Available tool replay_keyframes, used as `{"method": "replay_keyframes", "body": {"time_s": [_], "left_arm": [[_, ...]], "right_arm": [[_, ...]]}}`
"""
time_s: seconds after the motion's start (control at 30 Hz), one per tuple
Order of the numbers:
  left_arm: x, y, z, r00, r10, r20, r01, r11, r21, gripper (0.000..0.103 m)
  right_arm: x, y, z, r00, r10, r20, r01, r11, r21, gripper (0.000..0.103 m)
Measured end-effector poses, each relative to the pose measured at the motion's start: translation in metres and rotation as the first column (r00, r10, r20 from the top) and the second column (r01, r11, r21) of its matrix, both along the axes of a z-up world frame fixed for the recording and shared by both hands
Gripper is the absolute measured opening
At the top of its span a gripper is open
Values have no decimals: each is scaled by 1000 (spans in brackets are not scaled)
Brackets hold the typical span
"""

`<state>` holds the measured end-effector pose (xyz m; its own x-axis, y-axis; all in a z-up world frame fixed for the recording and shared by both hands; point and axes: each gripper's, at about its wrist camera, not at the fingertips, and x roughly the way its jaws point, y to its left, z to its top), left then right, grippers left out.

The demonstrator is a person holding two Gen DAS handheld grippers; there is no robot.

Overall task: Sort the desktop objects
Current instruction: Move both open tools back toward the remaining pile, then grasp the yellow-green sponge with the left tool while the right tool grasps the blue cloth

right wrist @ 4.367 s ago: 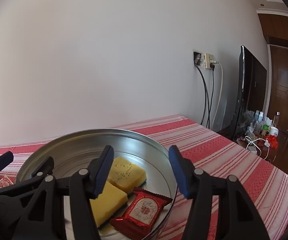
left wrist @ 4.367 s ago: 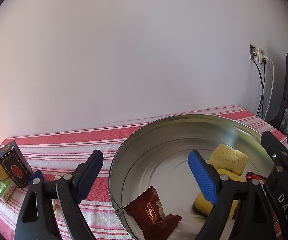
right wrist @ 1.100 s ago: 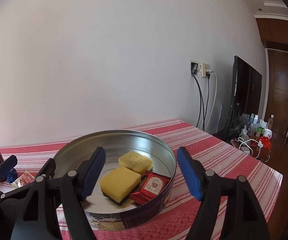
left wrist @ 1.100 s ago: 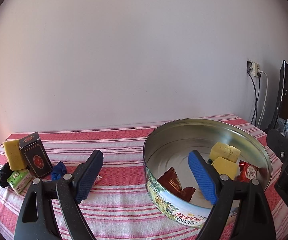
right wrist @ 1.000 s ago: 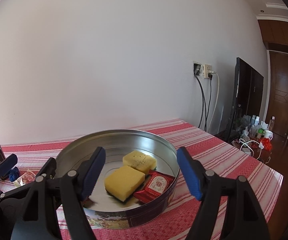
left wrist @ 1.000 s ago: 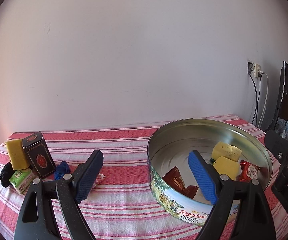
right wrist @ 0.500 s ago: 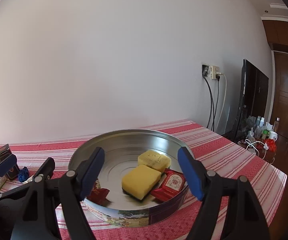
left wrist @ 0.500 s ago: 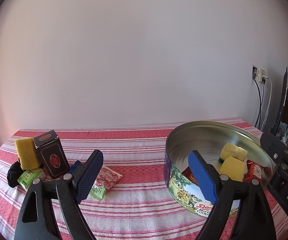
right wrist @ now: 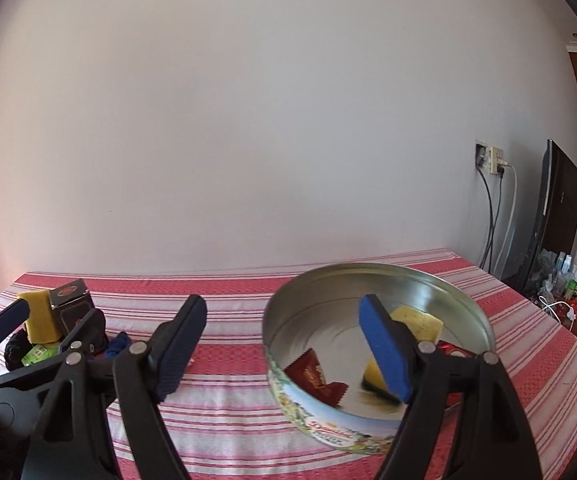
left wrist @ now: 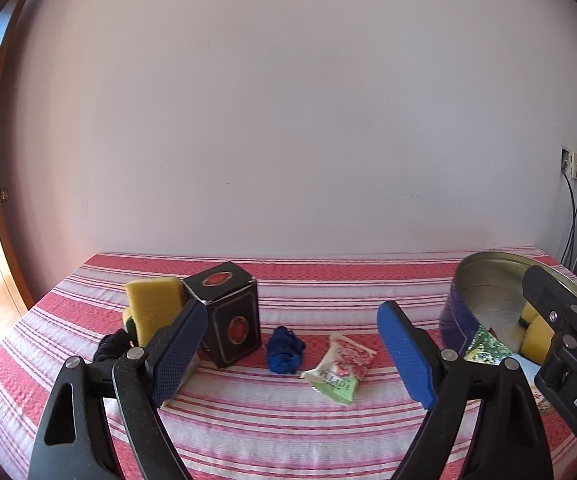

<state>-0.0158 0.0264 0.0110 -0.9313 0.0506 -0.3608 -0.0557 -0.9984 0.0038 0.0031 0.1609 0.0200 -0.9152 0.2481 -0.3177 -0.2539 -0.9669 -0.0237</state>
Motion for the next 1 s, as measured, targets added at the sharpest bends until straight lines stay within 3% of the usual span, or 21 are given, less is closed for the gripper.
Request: {"method": "replay_keyframes", "body": {"time_s": [0.37, 0.63, 0.77, 0.93, 1.0], "left_arm": [[-10, -96, -9, 988, 144, 61, -144, 990, 3, 89], [-19, -177, -22, 952, 261, 157, -262, 965, -17, 89], [-32, -186, -28, 955, 226, 191, -225, 974, -26, 89], [-46, -176, -32, 961, 161, 224, -163, 987, -10, 89], [-53, -166, -26, 968, 118, 221, -118, 993, -11, 89]], "right_arm": [[-30, -65, -13, 986, 155, 61, -154, 988, -23, 83], [-54, -97, -26, 960, 248, 128, -245, 969, -42, 83], [-75, -103, -36, 933, 299, 203, -287, 954, -86, 83], [-91, -104, -53, 907, 300, 295, -303, 952, -39, 83], [-104, -101, -60, 879, 326, 348, -325, 944, -62, 84]]}}
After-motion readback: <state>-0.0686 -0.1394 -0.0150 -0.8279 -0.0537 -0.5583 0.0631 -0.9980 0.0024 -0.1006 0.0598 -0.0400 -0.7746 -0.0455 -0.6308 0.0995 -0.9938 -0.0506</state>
